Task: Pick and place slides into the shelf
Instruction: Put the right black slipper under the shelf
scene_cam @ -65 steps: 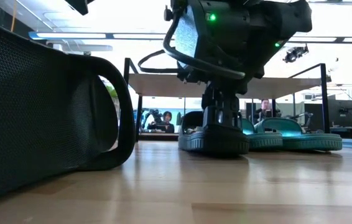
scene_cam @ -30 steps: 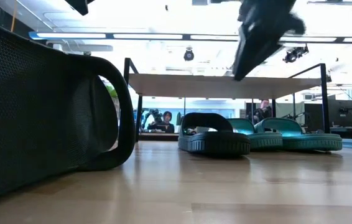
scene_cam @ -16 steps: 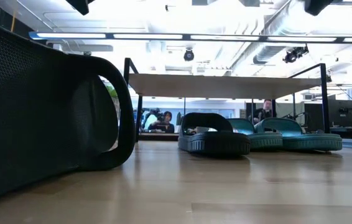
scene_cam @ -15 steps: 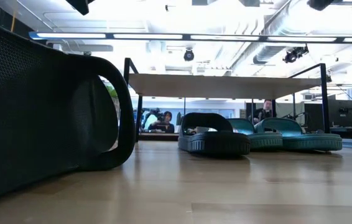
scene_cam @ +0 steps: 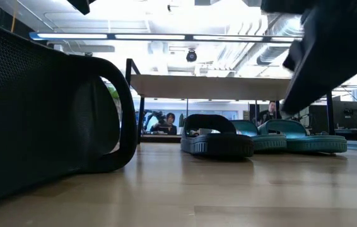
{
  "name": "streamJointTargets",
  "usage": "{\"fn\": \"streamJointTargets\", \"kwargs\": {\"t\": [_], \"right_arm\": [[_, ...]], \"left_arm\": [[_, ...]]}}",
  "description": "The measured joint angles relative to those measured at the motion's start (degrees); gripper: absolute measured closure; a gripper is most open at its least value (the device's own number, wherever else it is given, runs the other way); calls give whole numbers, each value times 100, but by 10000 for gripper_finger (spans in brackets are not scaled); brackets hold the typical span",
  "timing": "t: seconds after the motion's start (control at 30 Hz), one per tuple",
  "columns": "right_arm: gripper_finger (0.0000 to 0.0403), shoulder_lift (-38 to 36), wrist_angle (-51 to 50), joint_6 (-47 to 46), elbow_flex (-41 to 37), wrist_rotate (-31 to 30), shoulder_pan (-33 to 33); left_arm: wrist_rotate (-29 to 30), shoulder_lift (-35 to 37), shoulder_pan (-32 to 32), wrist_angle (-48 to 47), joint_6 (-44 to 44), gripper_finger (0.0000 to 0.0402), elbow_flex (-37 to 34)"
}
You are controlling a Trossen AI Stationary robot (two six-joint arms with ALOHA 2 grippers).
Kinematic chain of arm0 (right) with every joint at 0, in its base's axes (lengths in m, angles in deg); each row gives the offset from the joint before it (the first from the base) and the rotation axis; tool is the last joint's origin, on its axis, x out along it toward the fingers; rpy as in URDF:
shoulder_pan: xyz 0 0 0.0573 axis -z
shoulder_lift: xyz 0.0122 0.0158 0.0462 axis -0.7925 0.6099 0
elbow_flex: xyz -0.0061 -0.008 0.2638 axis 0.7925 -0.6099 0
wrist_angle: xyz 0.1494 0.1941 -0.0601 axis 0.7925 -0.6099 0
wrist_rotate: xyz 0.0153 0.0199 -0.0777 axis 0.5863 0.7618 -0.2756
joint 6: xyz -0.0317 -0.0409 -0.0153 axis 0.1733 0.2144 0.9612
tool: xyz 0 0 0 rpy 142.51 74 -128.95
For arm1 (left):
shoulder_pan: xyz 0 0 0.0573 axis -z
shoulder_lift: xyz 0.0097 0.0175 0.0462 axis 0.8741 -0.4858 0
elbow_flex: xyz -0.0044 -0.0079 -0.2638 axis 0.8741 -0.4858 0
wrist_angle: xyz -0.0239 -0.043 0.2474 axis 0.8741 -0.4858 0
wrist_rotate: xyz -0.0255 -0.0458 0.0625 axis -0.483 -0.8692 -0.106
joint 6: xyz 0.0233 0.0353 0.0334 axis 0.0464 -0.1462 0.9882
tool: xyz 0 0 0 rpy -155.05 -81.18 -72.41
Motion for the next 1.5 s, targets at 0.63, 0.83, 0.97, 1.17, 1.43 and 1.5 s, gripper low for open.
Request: {"fn": "streamJointTargets", "kwargs": {"t": [0.63,0.83,0.97,1.17,1.43,1.5], "right_arm": [[403,0,1146,1204,-540,23,995],[403,42,1071,1169,-536,85,989],[403,256,1027,1204,-536,278,1037],[403,462,1060,1130,-531,17,1128],[403,481,1043,1107,-531,-342,1404],[403,482,1023,1108,-531,-412,1472]], "left_arm": [[-4,0,1,0,-2,224,0],[-4,-2,0,-2,-2,224,0],[-4,-2,1,2,-2,224,0],[-22,-2,0,4,-3,224,0],[-22,-2,1,7,-5,224,0],[-22,-2,2,7,-7,224,0]]}}
